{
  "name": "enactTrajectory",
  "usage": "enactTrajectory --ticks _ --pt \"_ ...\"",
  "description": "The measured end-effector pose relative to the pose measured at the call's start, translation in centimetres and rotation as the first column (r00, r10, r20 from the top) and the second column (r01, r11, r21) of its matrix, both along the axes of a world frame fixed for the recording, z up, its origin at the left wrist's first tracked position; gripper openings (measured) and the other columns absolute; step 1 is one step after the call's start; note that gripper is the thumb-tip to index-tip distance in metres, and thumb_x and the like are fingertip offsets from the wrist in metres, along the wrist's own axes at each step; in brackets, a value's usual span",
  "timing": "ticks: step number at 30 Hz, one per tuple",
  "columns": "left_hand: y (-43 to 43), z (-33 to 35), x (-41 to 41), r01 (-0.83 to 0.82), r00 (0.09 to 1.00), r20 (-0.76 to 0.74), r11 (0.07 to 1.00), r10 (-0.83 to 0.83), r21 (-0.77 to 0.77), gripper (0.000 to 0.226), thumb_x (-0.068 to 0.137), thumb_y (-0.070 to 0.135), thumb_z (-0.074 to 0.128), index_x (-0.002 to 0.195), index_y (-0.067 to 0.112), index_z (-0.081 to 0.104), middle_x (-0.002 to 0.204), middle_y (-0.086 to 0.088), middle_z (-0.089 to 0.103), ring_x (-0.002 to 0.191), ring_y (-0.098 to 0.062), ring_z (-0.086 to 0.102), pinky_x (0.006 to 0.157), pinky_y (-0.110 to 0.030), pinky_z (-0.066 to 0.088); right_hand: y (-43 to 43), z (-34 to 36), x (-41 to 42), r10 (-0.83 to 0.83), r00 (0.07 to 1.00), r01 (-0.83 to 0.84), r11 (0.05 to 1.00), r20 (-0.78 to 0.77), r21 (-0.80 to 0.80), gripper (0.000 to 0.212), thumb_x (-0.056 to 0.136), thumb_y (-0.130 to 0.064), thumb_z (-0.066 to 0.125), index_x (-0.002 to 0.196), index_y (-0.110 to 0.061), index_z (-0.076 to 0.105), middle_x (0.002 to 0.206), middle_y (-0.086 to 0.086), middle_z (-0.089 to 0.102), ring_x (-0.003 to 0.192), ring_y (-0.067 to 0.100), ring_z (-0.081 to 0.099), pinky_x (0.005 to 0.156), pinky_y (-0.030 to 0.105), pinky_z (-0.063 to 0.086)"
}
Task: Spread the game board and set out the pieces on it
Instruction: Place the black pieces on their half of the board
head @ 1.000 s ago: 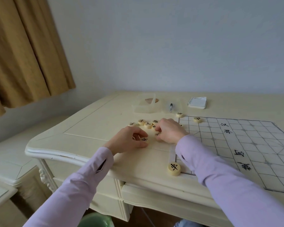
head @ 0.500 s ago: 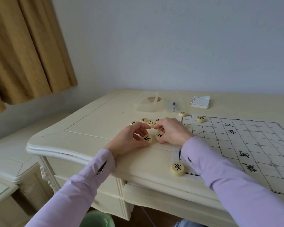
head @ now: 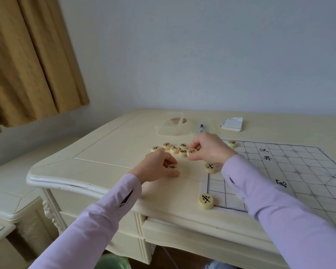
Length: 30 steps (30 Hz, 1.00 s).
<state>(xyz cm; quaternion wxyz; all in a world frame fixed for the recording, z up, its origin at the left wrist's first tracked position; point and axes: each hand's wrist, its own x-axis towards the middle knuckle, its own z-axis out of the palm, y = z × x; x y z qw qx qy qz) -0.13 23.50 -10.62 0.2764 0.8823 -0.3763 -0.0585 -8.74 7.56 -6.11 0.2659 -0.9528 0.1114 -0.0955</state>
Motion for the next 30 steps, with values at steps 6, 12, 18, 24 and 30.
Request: enactTrajectory --ticks 6,12,18,24,30 --pt "-1.3 0.3 -0.7 0.092 0.99 -0.083 0.971 -0.112 -0.22 0.037 0.072 0.008 0.078 0.104 0.018 0.063 0.093 0.0 0.061 0.083 -0.014 0.056 0.079 -0.02 0.048 -2.1 1.4 -2.1 -0.011 0.996 -0.017 0.947 0.086 0.32 0.035 0.067 0.0 0.08 0.099 -0.009 0.07 0.076 0.002 0.065 0.069 0.017 0.063 0.079 0.032 0.056" --pt "-1.9 0.5 -2.0 0.126 0.979 -0.096 0.905 -0.18 -0.406 0.04 0.073 -0.003 0.073 0.093 0.028 0.056 0.097 0.002 0.059 0.085 -0.012 0.061 0.075 -0.018 0.052 -2.9 0.6 -2.8 0.026 0.994 -0.065 0.914 0.102 0.4 0.036 0.07 0.007 0.075 0.094 -0.018 0.069 0.084 0.01 0.066 0.074 0.017 0.059 0.086 0.04 0.053" --pt "-2.0 1.1 -2.4 0.116 0.964 -0.166 0.889 -0.208 -0.444 0.04 0.073 -0.007 0.073 0.096 0.021 0.058 0.097 0.0 0.061 0.077 -0.004 0.061 0.071 -0.014 0.051 -3.3 0.1 -3.2 0.033 0.994 -0.078 0.875 0.1 0.478 0.045 0.072 0.013 0.071 0.113 -0.004 0.066 0.092 0.016 0.066 0.073 0.017 0.059 0.084 0.037 0.053" --pt "-1.9 1.2 -2.2 0.058 0.989 -0.112 0.946 -0.098 -0.319 0.032 0.075 0.009 0.077 0.099 0.026 0.065 0.088 0.008 0.063 0.075 -0.003 0.06 0.061 -0.004 0.041 -4.4 0.4 -3.9 -0.05 0.997 0.007 0.795 0.054 0.607 0.039 0.074 0.011 0.072 0.111 0.008 0.061 0.082 0.011 0.065 0.067 0.016 0.065 0.067 0.016 0.057" --pt "-3.4 2.8 -2.1 0.115 0.976 -0.145 0.95 -0.163 -0.291 0.026 0.082 0.01 0.071 0.102 0.026 0.064 0.089 0.008 0.067 0.081 -0.007 0.063 0.077 -0.019 0.047 -8.4 1.5 -5.7 -0.272 0.961 0.148 0.677 0.058 0.721 0.036 0.074 0.001 0.075 0.106 0.013 0.063 0.084 0.014 0.072 0.078 0.022 0.069 0.077 0.023 0.058"
